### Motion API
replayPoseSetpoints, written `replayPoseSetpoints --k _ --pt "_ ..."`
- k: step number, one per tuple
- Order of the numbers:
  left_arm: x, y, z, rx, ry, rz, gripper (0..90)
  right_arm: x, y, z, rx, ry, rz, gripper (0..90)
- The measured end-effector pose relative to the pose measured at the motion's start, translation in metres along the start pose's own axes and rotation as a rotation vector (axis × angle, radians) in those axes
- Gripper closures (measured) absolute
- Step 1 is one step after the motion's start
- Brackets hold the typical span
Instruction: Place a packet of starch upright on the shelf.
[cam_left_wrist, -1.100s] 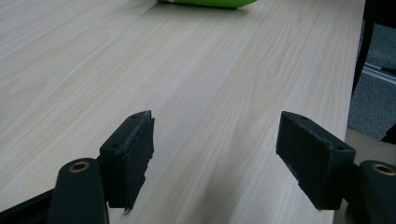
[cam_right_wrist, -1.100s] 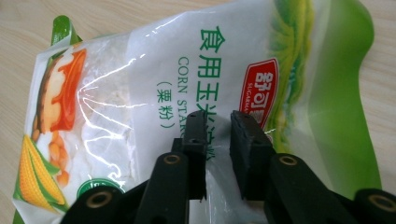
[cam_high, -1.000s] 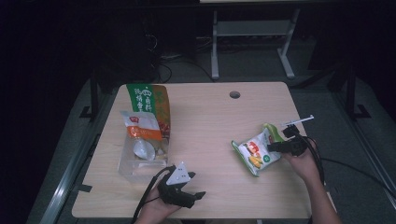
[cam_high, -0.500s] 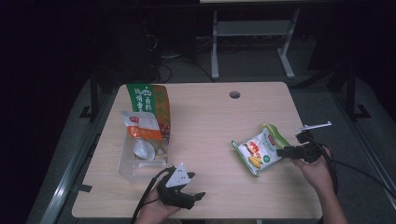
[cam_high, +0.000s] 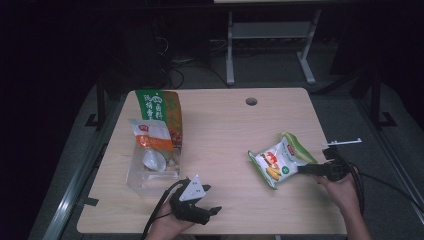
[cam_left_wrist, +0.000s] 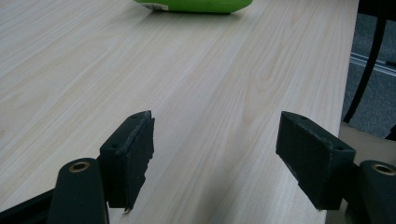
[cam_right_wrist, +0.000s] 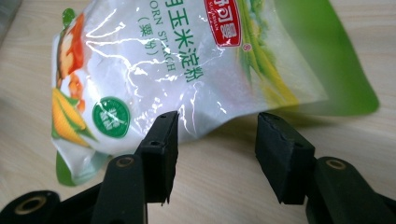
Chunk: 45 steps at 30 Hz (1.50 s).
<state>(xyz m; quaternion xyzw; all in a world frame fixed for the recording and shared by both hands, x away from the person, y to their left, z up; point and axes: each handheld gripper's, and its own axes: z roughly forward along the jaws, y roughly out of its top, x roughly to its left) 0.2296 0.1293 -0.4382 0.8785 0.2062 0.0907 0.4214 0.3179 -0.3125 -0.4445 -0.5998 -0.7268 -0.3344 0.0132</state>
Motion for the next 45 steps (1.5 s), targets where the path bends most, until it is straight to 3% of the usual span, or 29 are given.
replayPoseSetpoints --k 6,11,15,18,23,30,45 --pt "0.002 0.001 -0.002 -0.007 0.0 -0.003 27.4 -0.005 0.007 0.011 -0.038 0.071 0.074 51.1" --pt "0.003 0.001 -0.001 -0.005 0.0 -0.007 27.3 -0.001 0.014 0.022 -0.043 0.101 0.072 63.1" --pt "0.004 0.0 0.0 -0.004 -0.002 -0.013 27.4 0.009 0.02 0.027 -0.045 0.079 0.011 79.4" --pt "0.005 0.0 0.001 -0.001 -0.001 -0.017 27.3 0.016 0.024 0.027 -0.033 0.038 -0.038 86.1" --pt "0.007 0.002 0.002 -0.005 -0.005 -0.028 27.3 0.023 0.027 0.022 -0.045 0.026 -0.093 87.9" --pt "0.011 0.008 0.004 -0.02 -0.016 -0.05 27.4 0.036 0.031 0.013 -0.086 0.056 -0.164 88.7" --pt "0.02 0.027 0.008 -0.04 -0.014 -0.075 27.4 0.091 0.04 -0.009 -0.122 0.149 -0.381 89.4"
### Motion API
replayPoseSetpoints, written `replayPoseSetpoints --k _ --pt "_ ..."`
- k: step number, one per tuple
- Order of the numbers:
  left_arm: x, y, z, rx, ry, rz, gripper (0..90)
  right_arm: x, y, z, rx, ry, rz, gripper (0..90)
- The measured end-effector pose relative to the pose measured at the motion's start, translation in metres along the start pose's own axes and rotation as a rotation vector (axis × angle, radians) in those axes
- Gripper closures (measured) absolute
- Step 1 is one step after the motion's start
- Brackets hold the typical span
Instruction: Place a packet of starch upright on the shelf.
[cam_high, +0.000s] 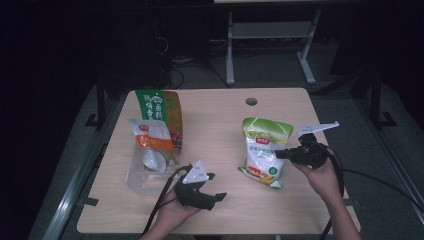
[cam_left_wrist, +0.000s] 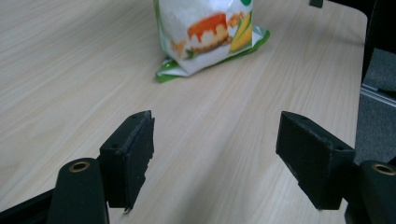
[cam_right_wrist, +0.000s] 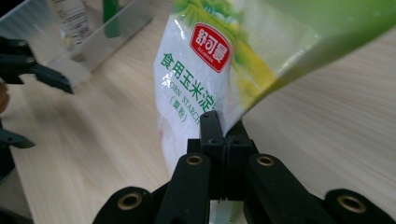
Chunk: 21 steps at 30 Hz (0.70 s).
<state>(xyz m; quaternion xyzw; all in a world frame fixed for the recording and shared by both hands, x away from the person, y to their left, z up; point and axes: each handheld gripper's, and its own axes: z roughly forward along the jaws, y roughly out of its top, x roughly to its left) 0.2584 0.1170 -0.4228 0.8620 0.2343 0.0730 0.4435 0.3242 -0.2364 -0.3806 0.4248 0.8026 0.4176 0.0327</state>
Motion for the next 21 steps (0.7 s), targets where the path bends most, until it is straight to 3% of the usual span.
replayPoseSetpoints --k 14,21 --pt "0.016 0.023 0.025 -0.012 -0.036 -0.032 27.5 0.04 0.021 0.002 0.031 0.047 -0.181 89.9" --pt "0.025 0.03 0.03 -0.044 -0.101 -0.106 33.0 0.06 0.028 0.006 0.034 0.117 -0.259 89.9"
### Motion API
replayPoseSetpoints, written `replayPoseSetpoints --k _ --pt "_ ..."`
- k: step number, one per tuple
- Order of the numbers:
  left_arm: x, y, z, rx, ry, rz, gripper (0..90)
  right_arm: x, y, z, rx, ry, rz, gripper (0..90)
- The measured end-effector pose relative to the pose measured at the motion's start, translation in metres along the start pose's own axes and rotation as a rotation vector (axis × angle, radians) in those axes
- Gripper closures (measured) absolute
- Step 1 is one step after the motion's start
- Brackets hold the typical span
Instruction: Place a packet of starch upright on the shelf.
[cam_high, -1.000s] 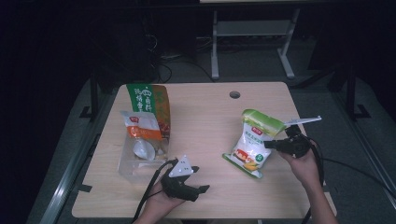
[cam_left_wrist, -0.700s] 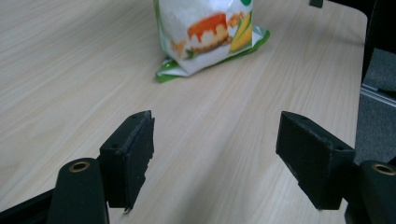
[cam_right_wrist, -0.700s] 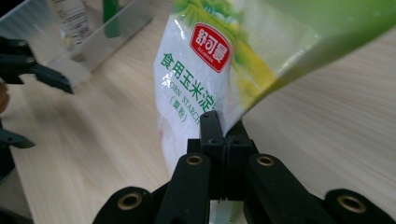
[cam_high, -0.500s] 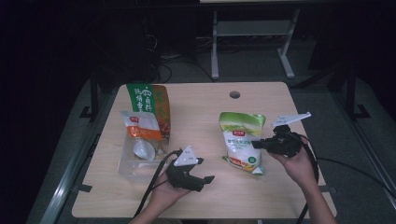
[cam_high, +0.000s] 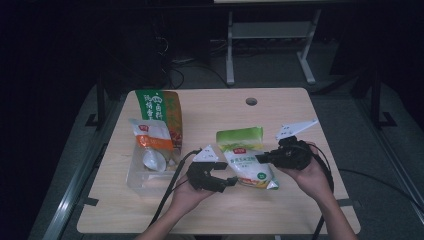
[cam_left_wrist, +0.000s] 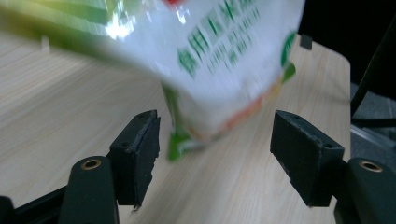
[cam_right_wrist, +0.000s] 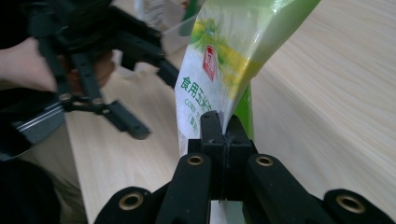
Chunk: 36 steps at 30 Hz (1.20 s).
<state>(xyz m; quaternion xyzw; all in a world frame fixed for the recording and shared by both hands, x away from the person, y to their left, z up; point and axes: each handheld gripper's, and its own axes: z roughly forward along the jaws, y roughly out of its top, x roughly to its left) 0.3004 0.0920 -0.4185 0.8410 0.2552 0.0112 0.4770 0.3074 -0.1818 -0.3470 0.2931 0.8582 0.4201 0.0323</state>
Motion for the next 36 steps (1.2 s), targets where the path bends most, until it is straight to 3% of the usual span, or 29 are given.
replayPoseSetpoints --k 3,5,11,15,20,23,25,29,31,36 --pt "0.003 0.002 -0.001 -0.018 -0.02 -0.033 40.7 0.005 0.001 0.007 0.005 0.028 -0.036 89.9" --pt "0.005 0.002 -0.002 -0.009 -0.003 -0.04 50.0 0.008 0.001 0.013 0.012 0.044 -0.053 89.9" --pt "0.014 0.0 -0.006 -0.033 0.003 -0.097 77.5 0.006 0.001 0.023 0.015 0.068 -0.059 90.0" --pt "0.011 0.002 -0.009 -0.058 0.064 -0.076 87.9 0.004 0.003 0.026 0.014 0.06 -0.065 89.9" --pt "0.008 0.004 -0.013 -0.069 0.122 -0.048 89.9 -0.001 0.005 0.029 0.004 0.052 -0.062 89.7" --pt "0.004 0.003 -0.013 -0.056 0.148 -0.03 89.8 -0.002 0.004 0.032 0.03 0.03 -0.06 89.1" --pt "0.004 0.001 -0.013 -0.05 0.15 -0.028 89.7 -0.003 0.001 0.036 0.06 0.022 -0.057 88.0" --pt "0.003 0.001 -0.013 -0.052 0.142 -0.033 89.6 -0.004 -0.002 0.038 0.056 0.039 -0.042 80.5" --pt "0.002 0.002 -0.013 -0.047 0.144 -0.017 89.4 -0.004 0.0 0.04 0.068 0.055 -0.035 73.6" --pt "-0.001 0.002 -0.014 -0.04 0.148 0.008 88.8 0.001 0.006 0.049 0.091 0.05 -0.049 71.1"
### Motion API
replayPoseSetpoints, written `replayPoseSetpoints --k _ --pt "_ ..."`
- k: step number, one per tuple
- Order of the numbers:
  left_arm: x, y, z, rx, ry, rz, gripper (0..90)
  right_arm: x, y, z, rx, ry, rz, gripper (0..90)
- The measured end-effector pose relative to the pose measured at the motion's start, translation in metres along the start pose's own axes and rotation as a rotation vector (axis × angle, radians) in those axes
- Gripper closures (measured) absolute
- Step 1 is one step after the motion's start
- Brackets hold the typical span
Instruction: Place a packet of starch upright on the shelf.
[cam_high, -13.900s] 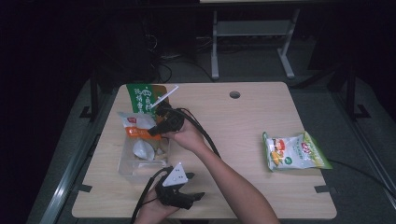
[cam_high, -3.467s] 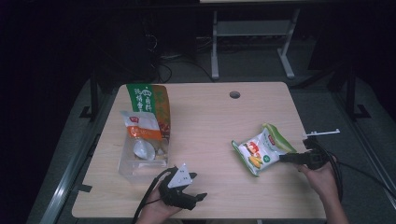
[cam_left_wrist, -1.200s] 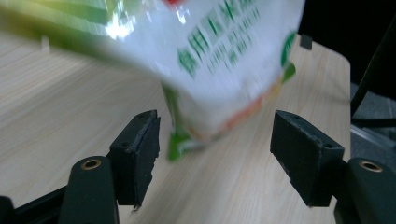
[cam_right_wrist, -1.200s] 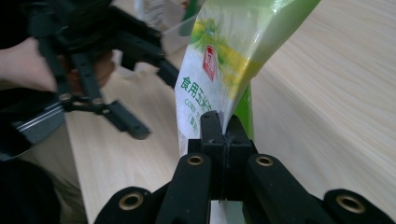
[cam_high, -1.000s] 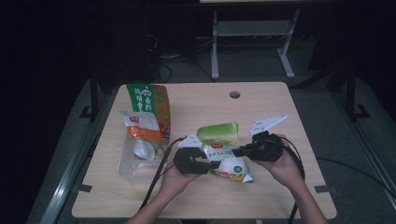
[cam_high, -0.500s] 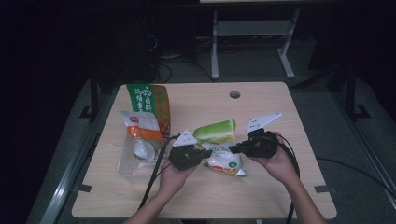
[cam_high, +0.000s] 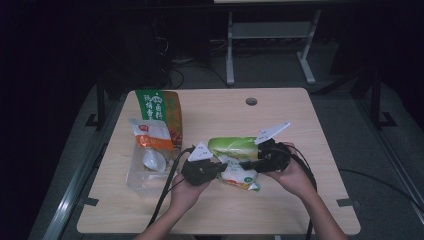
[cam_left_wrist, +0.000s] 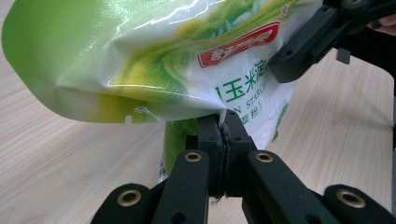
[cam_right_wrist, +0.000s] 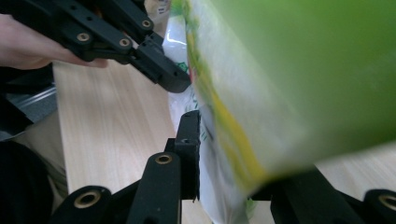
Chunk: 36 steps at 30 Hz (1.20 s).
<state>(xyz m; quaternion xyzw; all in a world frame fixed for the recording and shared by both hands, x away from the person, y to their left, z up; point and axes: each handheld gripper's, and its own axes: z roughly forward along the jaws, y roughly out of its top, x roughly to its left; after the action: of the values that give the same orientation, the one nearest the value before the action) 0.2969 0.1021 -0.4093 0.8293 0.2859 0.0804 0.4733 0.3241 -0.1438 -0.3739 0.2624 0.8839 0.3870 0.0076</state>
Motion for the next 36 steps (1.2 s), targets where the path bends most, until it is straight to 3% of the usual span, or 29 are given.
replayPoseSetpoints --k 5,8,15,20,26,36 --pt "0.002 -0.002 -0.005 -0.004 -0.007 -0.029 80.2 0.0 0.005 0.005 0.023 -0.021 0.021 85.1" --pt "-0.001 -0.004 -0.009 0.005 0.002 -0.013 73.4 0.0 0.007 0.004 0.033 -0.028 0.023 89.1" --pt "-0.01 -0.013 -0.019 0.023 0.024 0.04 63.7 -0.001 0.009 0.001 0.028 -0.021 0.053 90.0" --pt "-0.015 -0.017 -0.026 0.023 0.002 0.048 60.5 0.001 0.013 -0.002 0.019 -0.021 0.057 90.0" --pt "-0.022 -0.024 -0.036 0.035 -0.002 0.096 53.9 0.002 0.022 -0.007 0.008 -0.018 0.047 90.0" --pt "-0.027 -0.036 -0.045 0.045 -0.022 0.113 43.6 0.006 0.039 -0.008 0.011 -0.01 0.049 90.0"
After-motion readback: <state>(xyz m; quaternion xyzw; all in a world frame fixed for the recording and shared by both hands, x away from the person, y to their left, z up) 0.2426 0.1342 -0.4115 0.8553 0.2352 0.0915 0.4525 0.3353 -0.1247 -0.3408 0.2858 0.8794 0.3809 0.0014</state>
